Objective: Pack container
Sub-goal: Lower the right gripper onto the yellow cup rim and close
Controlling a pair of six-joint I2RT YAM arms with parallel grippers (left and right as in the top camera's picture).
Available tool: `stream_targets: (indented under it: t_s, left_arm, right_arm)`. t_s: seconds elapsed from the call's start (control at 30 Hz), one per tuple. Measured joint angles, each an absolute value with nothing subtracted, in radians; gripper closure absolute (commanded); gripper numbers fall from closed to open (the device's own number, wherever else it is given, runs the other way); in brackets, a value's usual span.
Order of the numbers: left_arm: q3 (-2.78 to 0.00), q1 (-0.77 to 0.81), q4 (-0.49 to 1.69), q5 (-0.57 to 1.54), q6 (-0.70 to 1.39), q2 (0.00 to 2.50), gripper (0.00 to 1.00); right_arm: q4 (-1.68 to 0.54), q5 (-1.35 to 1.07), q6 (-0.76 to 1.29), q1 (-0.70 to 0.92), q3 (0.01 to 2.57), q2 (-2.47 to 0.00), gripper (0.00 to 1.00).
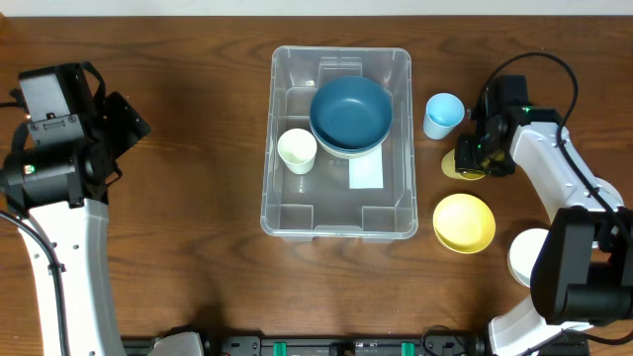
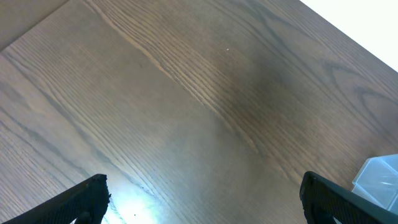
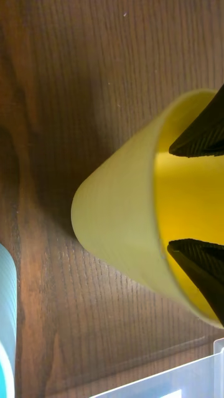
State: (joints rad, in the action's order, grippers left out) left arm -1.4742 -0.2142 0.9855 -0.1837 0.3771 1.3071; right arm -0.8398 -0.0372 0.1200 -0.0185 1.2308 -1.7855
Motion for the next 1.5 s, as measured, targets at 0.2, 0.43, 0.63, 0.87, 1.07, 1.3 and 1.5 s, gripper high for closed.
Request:
stream_targets:
  t_s: [0.2,0.43,0.63,0.87,1.07,1.3,1.5]
  left_arm:
    - [-1.474,-0.214,0.986,-0.184,0.377,1.307,0.02]
    - [-1.474,-0.214,0.986,-0.184,0.377,1.307,0.02]
    - [-1.474,-0.214,0.986,-0.184,0.377,1.307,0.02]
    - [-1.474,-0.214,0.986,-0.184,0.377,1.307,0.02]
    - [-1.474,-0.214,0.986,-0.184,0.377,1.307,0.02]
    - [-1.474,-0.214,0.986,-0.184,0.377,1.307,0.02]
    - [-1.474,-0.214,0.986,-0.184,0.377,1.307,0.02]
  right_arm:
    - [-0.827,-0.038,0.12,-0.019,1.231,-1.785,0.49]
    - [-0.833,-0.074,0.117,-0.015,1.271,-1.785,0.48]
    - [-0.85,-0.111,0.117,-0.015,1.341,-1.785,0.46]
    - [-0.907,-0.112,0.117,-0.015,1.384,-1.785,0.48]
    - [-1.021,-0.051,0.117,-0.015,1.459,-1.785,0.47]
    - [-1.074,-0.003,0.117,-0.016,1.51,-1.785,0.44]
    - [-0.995,0.019,0.118,-0.016,1.456,-1.785,0.44]
